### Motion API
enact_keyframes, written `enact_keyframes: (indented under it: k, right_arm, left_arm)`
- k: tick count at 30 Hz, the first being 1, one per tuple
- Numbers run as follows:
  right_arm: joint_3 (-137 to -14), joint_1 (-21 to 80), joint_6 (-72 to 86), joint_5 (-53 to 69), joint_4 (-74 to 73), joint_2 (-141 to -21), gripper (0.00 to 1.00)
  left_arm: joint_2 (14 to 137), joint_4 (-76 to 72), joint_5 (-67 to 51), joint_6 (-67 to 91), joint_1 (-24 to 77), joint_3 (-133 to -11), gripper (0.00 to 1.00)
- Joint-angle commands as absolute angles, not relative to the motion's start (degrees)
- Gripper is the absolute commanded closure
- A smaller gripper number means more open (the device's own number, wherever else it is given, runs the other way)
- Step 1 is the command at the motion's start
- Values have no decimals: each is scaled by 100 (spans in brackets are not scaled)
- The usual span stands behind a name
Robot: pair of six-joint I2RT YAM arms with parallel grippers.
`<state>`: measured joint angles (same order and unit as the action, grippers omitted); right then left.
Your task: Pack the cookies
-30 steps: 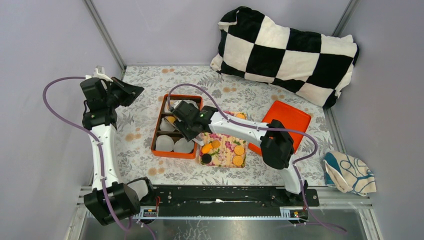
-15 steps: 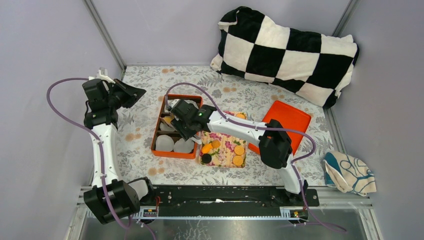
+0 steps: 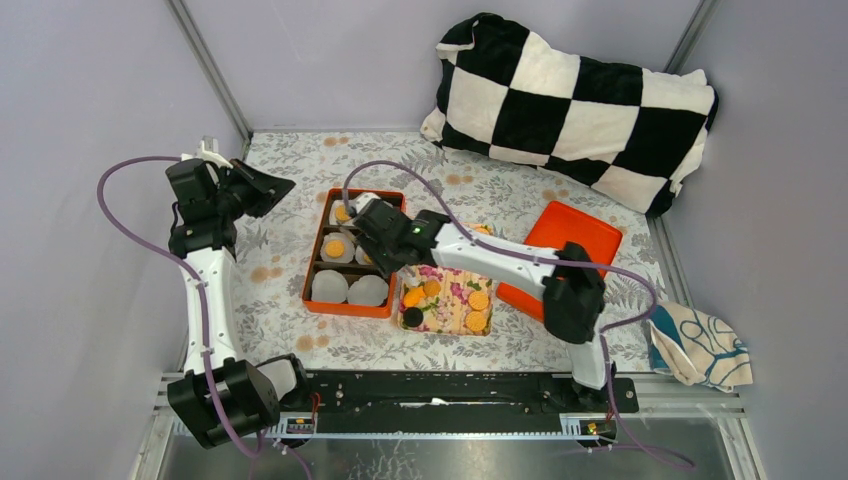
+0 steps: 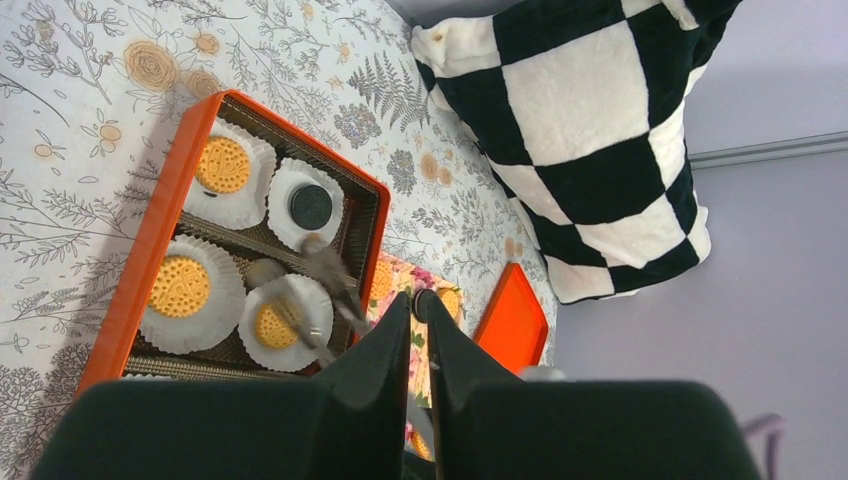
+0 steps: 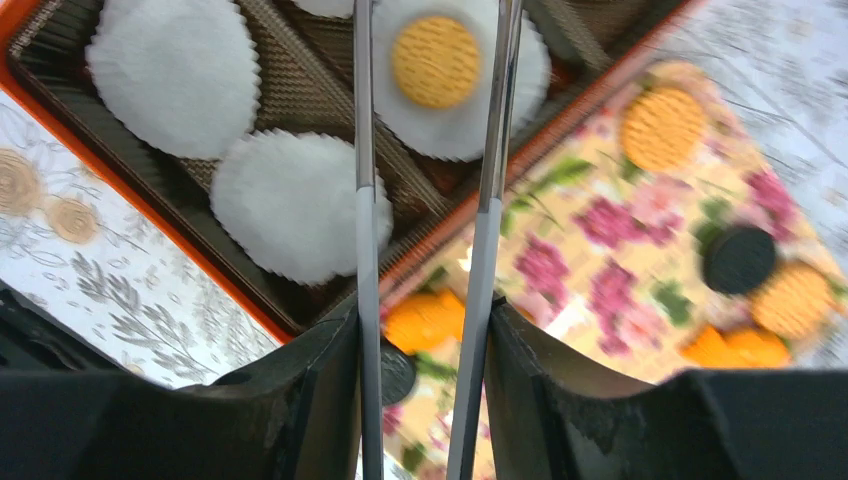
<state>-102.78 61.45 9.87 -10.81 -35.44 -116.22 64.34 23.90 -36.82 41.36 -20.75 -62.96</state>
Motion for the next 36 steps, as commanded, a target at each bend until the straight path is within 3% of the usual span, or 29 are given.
enact_keyframes:
  k: [1,10,19,25,36]
  right_arm:
    - [-9563,6139,927,-2233,-3421,-10047,57]
    - [-7656,6137,1511,-2662,-3854,-8661,55]
    - [-6296,6137,2122,-2115,-3388,-8807,51]
    - [-6228,6078,1990,-2299,-3019,-9271,46]
    - [-6870,5314,1712,-1664,-2394,-10093,50]
  left_arm:
    - [6350,2054,-3826,4089,-2137,-6161,85]
    - [6396,1856,-3880,4244,-2127,-6021,85]
    - [6373,1856,-3918,4297,-2127,-6027,85]
    - [6343,1867,-3912,4290,-2127,-6015,85]
    - [6368,1918,-3869,4212,-2127,-6002,85]
